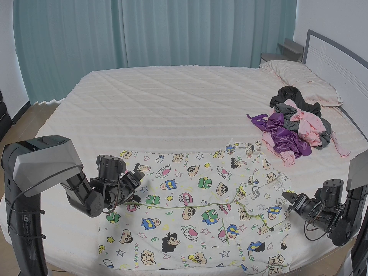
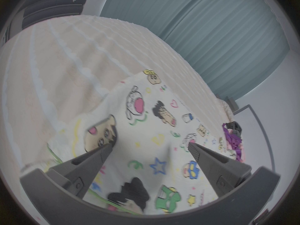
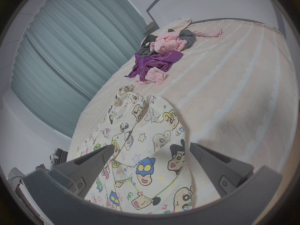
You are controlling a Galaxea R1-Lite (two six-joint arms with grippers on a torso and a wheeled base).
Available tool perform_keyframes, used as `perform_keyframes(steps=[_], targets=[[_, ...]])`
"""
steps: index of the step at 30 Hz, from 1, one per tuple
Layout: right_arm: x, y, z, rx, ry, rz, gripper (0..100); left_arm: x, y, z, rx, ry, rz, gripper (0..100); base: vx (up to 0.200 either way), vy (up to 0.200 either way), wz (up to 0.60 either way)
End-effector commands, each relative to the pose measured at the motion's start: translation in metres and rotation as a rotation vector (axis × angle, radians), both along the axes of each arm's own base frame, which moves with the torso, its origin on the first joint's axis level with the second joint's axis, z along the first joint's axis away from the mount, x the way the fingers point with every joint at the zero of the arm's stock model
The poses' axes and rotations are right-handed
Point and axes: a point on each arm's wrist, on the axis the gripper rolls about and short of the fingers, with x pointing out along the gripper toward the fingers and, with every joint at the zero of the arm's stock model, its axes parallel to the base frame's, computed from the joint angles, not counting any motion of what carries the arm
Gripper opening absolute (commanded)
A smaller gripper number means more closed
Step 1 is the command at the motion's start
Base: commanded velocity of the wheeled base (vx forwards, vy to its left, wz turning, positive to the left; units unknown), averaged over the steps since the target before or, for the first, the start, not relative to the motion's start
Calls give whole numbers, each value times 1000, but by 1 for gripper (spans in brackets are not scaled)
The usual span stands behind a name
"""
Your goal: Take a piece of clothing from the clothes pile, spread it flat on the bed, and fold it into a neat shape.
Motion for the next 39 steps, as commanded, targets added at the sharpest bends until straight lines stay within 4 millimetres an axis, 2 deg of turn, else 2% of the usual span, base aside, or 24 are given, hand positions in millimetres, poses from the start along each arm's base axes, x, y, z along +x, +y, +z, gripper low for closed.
perform_keyframes(steps=[1, 7, 12, 15, 16, 22, 28, 29, 35, 39], targets=[[3, -5, -1, -1, -4, -24, 100, -1, 15, -15, 53, 41, 30, 100, 0, 0, 0], [13, -17, -6, -20, -6, -62, 100, -2, 29, -14, 64, 34, 63, 100, 0, 0, 0], [34, -35, -18, -63, -8, -22, 100, -12, 45, 14, 47, -9, 103, 100, 0, 0, 0], [44, -43, -27, -91, -8, -1, 100, -19, 50, 22, 42, -17, 118, 100, 0, 0, 0], [51, -50, -34, -121, -8, 21, 100, -28, 55, 30, 35, -21, 130, 100, 0, 0, 0], [70, -51, -42, -111, -33, 76, 100, -41, 62, 52, -24, -61, 166, 100, 0, 0, 0], [84, -48, -46, -87, -4, 117, 100, -41, 62, 49, -25, -53, 167, 100, 0, 0, 0], [87, -47, -46, -82, -7, 126, 0, -41, 62, 49, -25, -52, 167, 100, 0, 0, 0], [82, -50, -40, -75, -9, 112, 0, -45, 62, 45, -20, -34, 167, 100, 0, 0, 0], [78, -60, -41, -72, 0, 75, 0, -47, 62, 45, -20, -28, 167, 100, 0, 0, 0]])
